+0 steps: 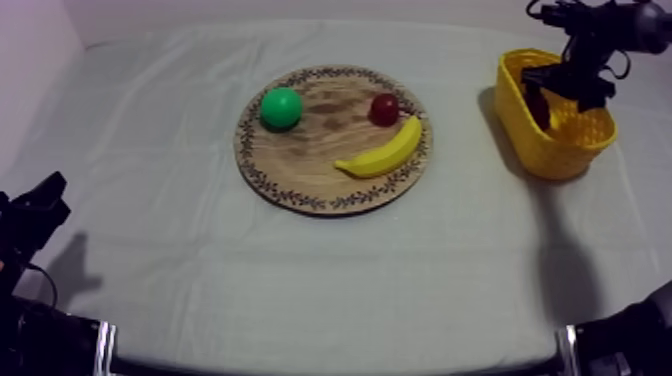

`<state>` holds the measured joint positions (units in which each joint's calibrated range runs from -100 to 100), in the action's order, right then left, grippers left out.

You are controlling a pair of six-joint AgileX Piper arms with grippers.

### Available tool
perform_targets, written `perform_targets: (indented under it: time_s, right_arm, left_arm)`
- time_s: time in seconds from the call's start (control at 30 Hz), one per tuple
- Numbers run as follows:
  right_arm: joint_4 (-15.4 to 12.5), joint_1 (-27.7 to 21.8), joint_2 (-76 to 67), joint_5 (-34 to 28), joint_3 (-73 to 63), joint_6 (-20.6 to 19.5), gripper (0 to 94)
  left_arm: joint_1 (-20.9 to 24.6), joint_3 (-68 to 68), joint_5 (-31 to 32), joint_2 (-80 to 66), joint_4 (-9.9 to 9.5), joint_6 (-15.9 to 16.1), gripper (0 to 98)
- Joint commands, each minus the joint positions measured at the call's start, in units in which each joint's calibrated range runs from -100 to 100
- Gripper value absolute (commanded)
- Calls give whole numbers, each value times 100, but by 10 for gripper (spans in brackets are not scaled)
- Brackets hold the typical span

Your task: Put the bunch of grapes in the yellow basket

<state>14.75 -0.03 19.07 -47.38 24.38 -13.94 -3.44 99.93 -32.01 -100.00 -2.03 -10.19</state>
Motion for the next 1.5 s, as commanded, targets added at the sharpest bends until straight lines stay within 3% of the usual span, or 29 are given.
perform_targets:
  time_s: [0.0,0.2,0.37,0.5,0.63,1.03,1.47]
  right_arm:
    - [21,-3,-53,18,29,-8,721]
    - [33,26,-379,-16,61,-15,567]
    - [-3,79,-707,-162,25,-2,373]
    - [-101,95,-981,-216,29,129,193]
    - [-266,84,-1267,-306,31,318,100]
    - [-593,51,-2733,-444,304,603,49]
    - [-1124,-174,-5561,-8,1777,1067,41]
  left_arm:
    - [1,-4,0,0,1,1,1]
    - [1,-4,0,0,1,1,1]
    - [1,-4,0,0,1,1,1]
    - [1,-4,0,0,1,1,1]
    - [1,-4,0,0,1,1,1]
    - [1,-4,0,0,1,1,1]
    - [1,-4,0,0,1,1,1]
